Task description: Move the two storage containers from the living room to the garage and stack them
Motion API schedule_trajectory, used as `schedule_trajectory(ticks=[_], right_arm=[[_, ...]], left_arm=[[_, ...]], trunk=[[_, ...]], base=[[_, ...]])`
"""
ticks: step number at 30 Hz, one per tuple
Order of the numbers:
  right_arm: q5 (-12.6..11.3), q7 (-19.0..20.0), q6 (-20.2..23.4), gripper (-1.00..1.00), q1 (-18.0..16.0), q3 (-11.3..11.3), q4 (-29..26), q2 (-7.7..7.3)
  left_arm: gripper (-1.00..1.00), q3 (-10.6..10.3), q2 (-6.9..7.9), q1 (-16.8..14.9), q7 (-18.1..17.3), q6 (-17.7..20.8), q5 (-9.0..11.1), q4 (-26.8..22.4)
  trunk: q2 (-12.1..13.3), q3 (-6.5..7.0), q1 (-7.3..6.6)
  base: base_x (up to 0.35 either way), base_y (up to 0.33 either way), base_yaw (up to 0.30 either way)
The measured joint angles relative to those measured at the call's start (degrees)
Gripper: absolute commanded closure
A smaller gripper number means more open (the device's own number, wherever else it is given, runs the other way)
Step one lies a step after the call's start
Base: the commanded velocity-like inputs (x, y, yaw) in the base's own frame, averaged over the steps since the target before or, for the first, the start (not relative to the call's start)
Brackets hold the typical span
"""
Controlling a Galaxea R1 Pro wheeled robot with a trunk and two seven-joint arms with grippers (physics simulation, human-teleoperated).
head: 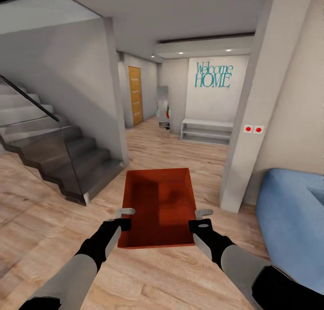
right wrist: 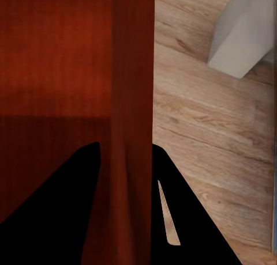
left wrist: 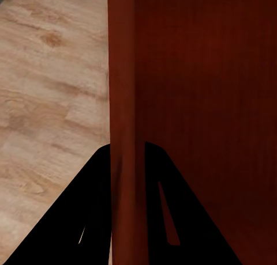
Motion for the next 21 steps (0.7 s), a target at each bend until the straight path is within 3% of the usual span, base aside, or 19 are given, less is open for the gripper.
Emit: schedule_trajectory(ticks=[21], right_arm=[[0.0,0.1,-0.1,1.00,0.0,-0.1,0.0,-0.03]], left_arm=[[1.00,0.1,-0.06,0.0,0.0,0.1,-0.2,-0.2]], trunk=[[0.0,0.00,0.00]], base=[[0.322,0.000,-0.006]])
